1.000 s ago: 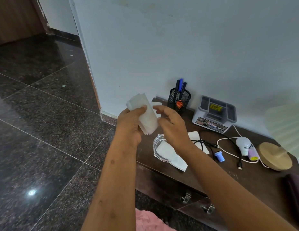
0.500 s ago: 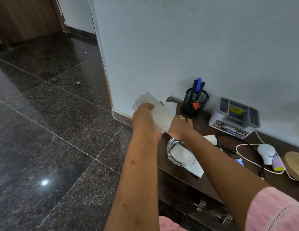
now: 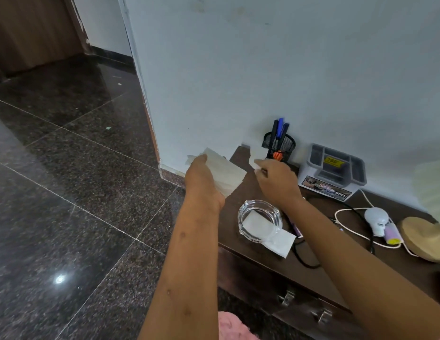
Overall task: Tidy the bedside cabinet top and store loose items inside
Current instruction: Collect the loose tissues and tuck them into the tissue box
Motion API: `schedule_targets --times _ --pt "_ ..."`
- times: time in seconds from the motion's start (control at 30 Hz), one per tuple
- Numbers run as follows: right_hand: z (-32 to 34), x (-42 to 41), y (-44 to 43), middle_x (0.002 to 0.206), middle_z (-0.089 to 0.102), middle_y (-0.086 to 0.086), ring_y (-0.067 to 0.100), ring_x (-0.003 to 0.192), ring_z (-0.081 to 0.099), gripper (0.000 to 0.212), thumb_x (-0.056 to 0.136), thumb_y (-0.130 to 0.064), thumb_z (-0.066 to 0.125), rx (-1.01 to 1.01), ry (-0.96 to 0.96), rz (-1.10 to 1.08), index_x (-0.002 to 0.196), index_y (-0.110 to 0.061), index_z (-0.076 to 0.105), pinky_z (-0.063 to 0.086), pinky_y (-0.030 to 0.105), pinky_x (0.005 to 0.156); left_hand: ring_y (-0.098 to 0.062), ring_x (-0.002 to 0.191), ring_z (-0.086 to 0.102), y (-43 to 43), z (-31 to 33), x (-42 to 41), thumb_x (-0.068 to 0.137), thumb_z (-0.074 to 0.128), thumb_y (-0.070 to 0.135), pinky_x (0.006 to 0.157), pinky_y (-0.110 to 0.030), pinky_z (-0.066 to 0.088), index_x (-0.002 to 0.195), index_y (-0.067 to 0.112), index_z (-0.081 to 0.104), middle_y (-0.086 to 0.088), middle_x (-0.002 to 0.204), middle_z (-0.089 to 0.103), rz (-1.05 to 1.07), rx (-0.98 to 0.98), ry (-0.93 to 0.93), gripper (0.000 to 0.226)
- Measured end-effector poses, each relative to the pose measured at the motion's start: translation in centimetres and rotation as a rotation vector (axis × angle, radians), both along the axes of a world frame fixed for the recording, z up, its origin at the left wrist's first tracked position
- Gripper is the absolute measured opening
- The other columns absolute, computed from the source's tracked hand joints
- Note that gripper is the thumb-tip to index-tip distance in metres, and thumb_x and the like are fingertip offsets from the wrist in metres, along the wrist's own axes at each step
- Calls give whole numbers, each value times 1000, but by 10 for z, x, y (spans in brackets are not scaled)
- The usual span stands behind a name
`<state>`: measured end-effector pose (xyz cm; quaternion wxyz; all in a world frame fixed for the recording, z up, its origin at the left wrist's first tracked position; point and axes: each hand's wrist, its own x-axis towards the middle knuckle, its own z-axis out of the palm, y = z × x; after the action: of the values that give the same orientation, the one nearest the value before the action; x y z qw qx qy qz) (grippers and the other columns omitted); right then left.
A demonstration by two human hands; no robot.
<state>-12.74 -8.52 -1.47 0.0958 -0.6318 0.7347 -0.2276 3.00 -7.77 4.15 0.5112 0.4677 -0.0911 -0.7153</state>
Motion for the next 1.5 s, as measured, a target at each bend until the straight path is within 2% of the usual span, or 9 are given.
schedule_targets --times 0.1,0.23,0.4,0.63,0.83,0.97,1.13,1.4,1.5 --pt "36 2 32 123 64 2 20 114 56 35 93 -14 46 -242 10 96 125 -15 60 46 38 97 -28 89 59 1 -2 -6 95 46 42 83 -43 51 116 12 54 -12 105 59 -64 -3 -9 37" --pt "63 11 73 119 66 6 26 110 58 40 85 -7 49 -373 209 225 122 -12 63 48 41 91 -25 75 63 6 -3 -12 90 43 58 58 -33 53 91 16 54 -9 88 63 -123 -3 -15 44" --pt "62 19 95 108 71 -6 21 98 66 38 70 -5 65 -414 535 332 105 -18 72 51 36 78 -27 77 66 15 -2 -19 77 37 78 69 -35 55 108 10 58 -15 90 66 -321 -113 149 77" --pt "55 13 101 111 70 -11 20 101 65 31 74 -6 68 -386 482 391 99 -23 73 51 36 78 -18 47 63 19 3 -23 81 53 62 45 -23 51 76 6 70 -8 58 65 -492 -171 190 58" --pt "55 11 93 107 70 -1 23 112 58 29 77 10 52 -346 142 370 71 -18 53 48 41 91 -22 52 64 13 -3 -21 84 66 33 53 -31 56 85 7 62 -10 64 66 -372 -149 41 26" --pt "55 18 89 96 64 -12 11 93 59 27 84 0 36 -382 -446 121 88 -15 57 47 16 81 -32 92 66 13 -3 -26 85 66 29 91 -48 51 111 4 62 -18 99 68 -353 -163 54 37" --pt "63 29 81 116 60 -6 8 104 59 26 99 -29 41 -76 -1058 -7 124 -29 50 51 14 77 -29 90 66 18 -3 -40 84 66 34 79 -43 56 113 11 64 -13 101 68 -367 -232 36 37" --pt "62 32 81 109 60 -15 0 99 59 22 101 -28 36 -34 -1155 21 120 -35 47 52 9 69 -24 76 69 19 -4 -40 82 67 37 61 -37 58 105 15 65 -10 91 71 -306 -284 -13 32" --pt "57 34 85 119 64 -4 8 109 61 30 101 -31 35 36 -1099 44 124 -26 54 51 25 92 -25 84 67 21 -4 -47 81 68 36 59 -32 57 113 13 62 -10 96 69 -301 -303 -100 39"
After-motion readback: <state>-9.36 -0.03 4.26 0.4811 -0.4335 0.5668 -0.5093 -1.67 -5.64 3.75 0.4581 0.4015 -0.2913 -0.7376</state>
